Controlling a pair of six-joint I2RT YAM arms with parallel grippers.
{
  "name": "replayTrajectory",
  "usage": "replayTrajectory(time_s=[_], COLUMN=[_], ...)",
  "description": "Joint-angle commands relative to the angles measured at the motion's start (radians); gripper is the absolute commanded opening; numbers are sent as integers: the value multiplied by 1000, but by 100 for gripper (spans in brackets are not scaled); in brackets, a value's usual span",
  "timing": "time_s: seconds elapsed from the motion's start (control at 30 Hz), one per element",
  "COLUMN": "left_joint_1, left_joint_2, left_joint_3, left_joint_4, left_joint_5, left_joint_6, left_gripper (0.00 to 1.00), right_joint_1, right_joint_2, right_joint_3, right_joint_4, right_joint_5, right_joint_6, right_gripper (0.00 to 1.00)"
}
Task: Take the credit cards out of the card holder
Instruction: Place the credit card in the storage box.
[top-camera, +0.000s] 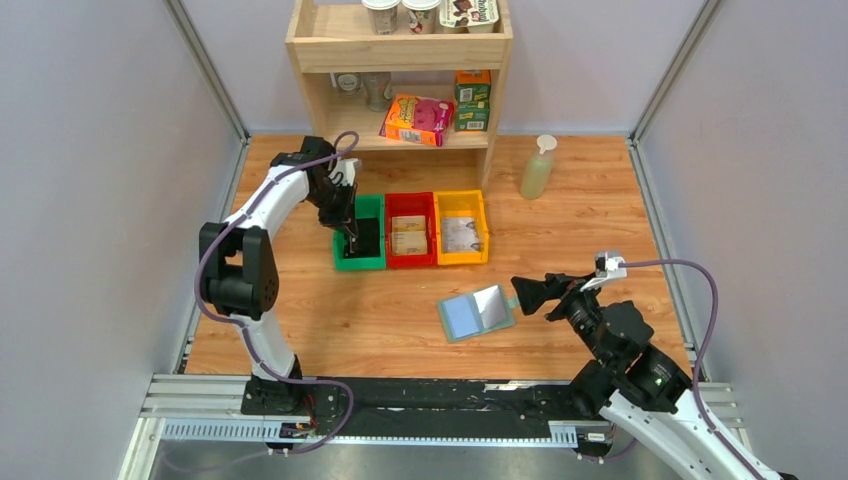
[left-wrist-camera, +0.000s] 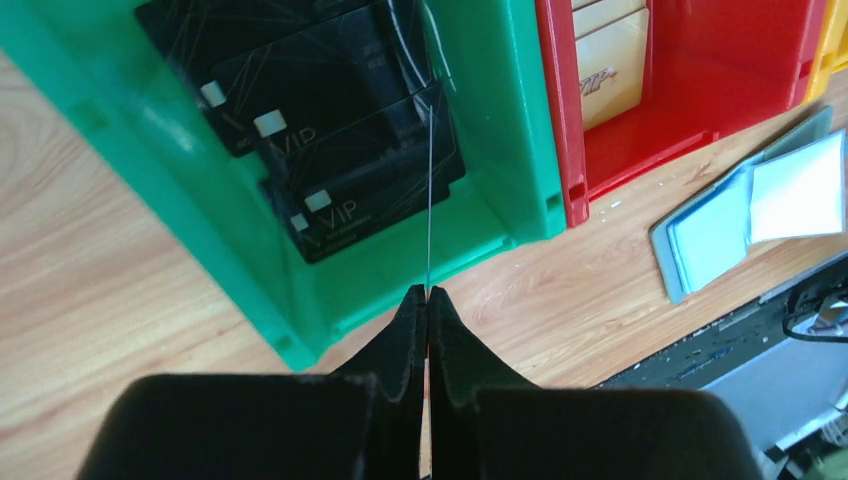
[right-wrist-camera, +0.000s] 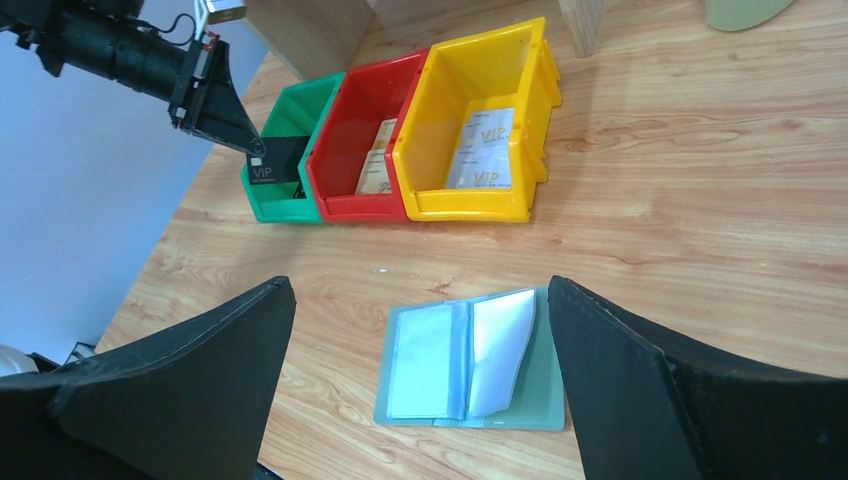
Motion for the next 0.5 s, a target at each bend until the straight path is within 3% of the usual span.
replayTrajectory(time_s=[0.0, 0.13, 0.23, 0.33, 0.47], left_joint_1=[4, 3, 3, 0, -8], left_joint_2=[69, 109, 120, 97, 37], left_joint_3=[72, 92, 104, 115, 115], left_joint_4=[-34, -17, -25, -25, -7], left_joint_5=[87, 54, -23, -89, -126], left_joint_6=[96, 93, 84, 75, 64], left_gripper=[0, 6, 26, 37, 44], right_joint_1=[3, 3, 3, 3, 3], right_joint_2=[-17, -15, -9, 5, 23], right_joint_3=[55, 63, 76, 106, 170], right_joint_4=[-22, -32, -45, -80, -149], right_joint_5=[29, 33, 34, 49, 123], right_joint_6=[-25, -20, -14, -13, -40], right_gripper=[100, 100, 100, 100, 100])
